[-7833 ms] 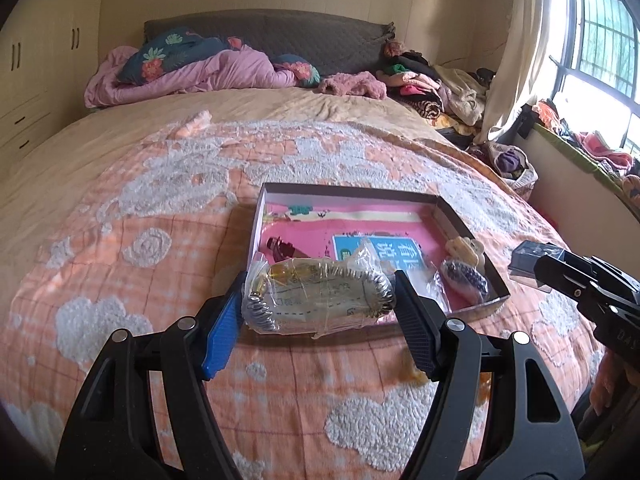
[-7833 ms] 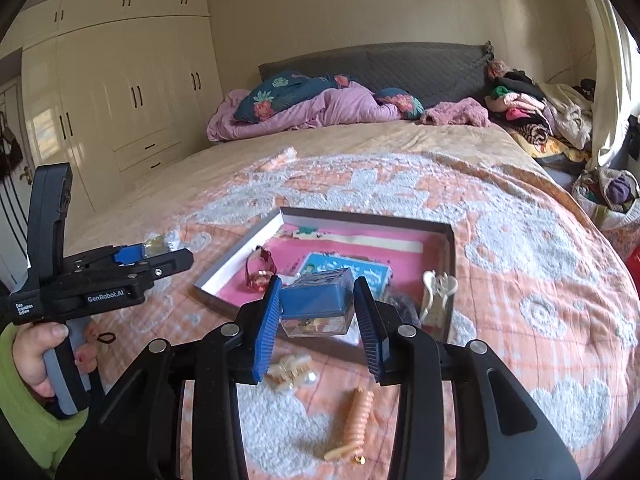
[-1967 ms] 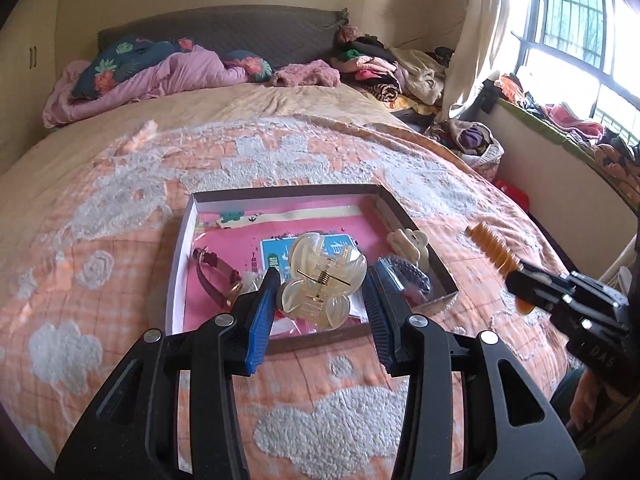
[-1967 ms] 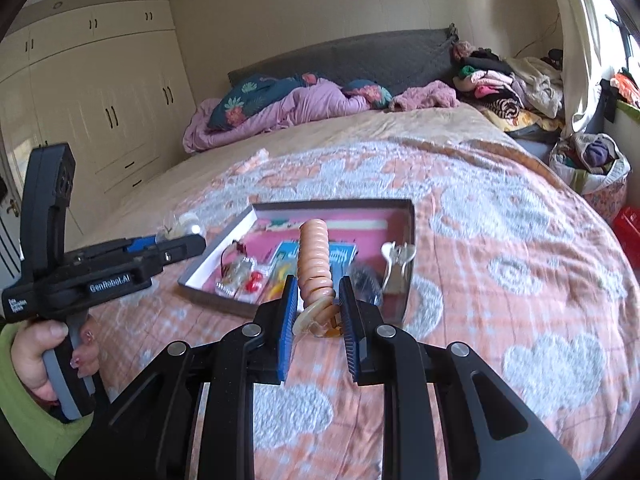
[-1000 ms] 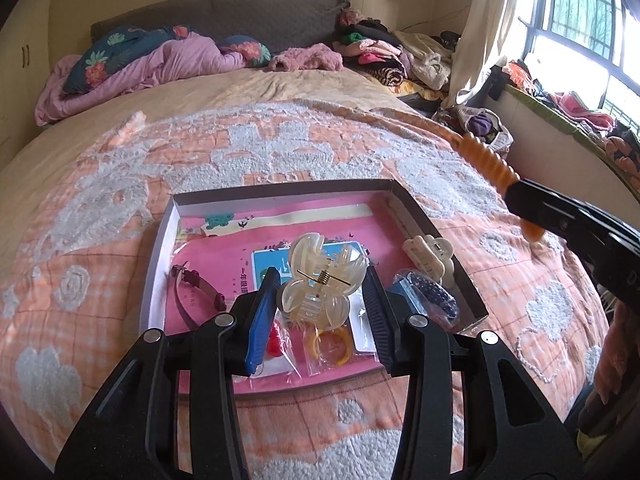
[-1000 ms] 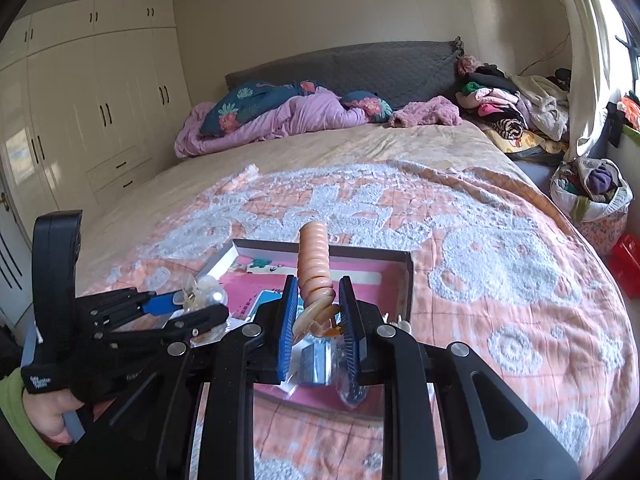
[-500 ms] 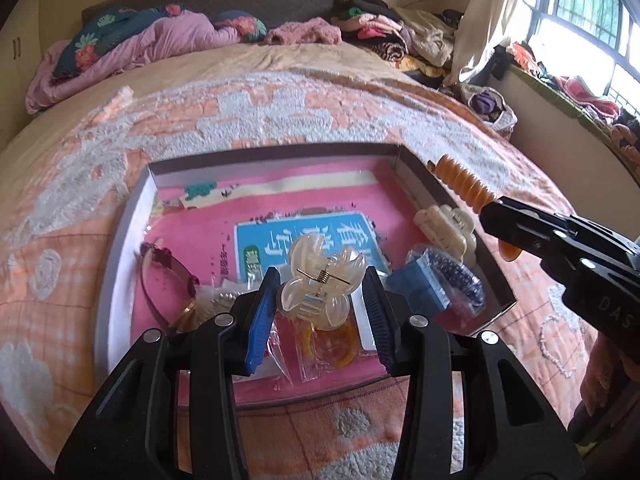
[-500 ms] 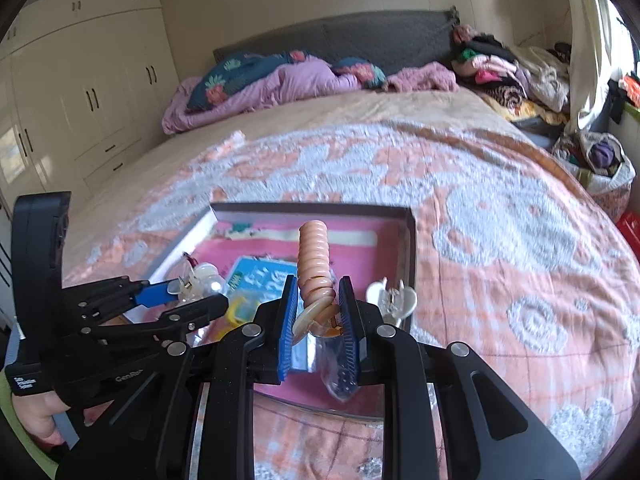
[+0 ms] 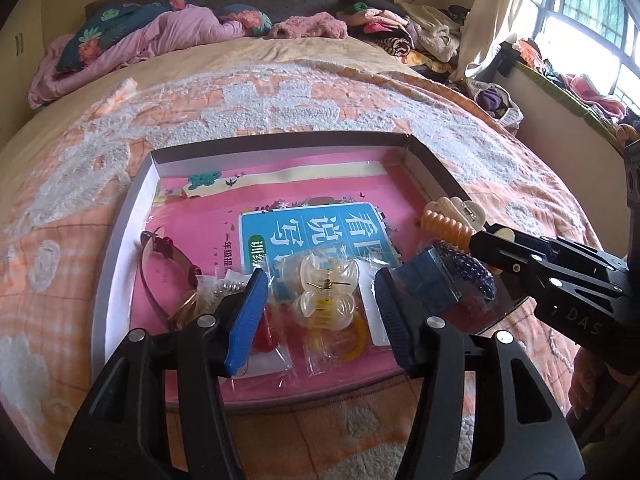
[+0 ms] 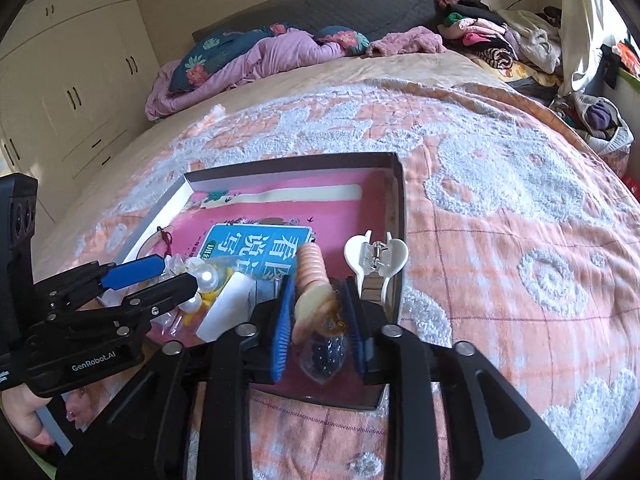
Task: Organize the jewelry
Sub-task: 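Carry the cream clip and orange hair tie into the box and open both tools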
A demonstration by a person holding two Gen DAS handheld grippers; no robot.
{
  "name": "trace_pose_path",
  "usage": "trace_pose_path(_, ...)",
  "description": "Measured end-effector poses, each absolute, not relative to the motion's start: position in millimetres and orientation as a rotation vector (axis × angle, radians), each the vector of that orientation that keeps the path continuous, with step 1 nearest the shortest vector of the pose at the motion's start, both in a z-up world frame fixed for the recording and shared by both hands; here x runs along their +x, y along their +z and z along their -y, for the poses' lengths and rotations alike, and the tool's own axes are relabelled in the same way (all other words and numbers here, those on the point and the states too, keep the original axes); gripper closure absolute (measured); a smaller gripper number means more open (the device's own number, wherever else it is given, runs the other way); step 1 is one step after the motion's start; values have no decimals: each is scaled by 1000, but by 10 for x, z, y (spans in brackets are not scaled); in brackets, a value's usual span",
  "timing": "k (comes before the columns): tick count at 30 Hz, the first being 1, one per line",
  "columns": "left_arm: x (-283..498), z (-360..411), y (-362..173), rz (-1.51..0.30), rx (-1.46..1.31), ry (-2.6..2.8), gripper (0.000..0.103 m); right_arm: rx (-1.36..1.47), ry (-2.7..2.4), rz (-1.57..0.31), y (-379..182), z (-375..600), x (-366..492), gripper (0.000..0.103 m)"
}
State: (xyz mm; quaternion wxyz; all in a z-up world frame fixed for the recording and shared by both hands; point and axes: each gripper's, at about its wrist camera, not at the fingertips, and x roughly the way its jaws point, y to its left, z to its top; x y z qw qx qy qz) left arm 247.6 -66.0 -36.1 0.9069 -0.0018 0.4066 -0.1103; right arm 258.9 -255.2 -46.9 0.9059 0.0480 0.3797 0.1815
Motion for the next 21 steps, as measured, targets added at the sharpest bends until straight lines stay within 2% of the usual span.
trace_pose_path(1,2461,654,-340,-837,-4,-227,53,107,374,-774,-442,2572,2558,62)
trace_pose_path(6,2380,633,-221,-822,-5,-223,46,117,375,-741,-296,2624,2407,59)
trace_pose_path(7,2358,626,-194,-818,-6,-221,45,125,374,-727,-246,2646,2355,50)
trace_pose_path(9,2304,614,-125,-806,-6,-219,42,142,367,-696,-158,2691,2256,41)
trace_pose_path(14,2143,577,59,-773,-7,-214,36,170,373,-621,100,2764,1990,27)
trace_pose_path(16,2059,559,148,-753,-9,-213,32,173,369,-595,206,2782,1878,18)
trace_pose_path(21,1840,524,329,-716,-12,-205,24,182,377,-542,412,2810,1577,13)
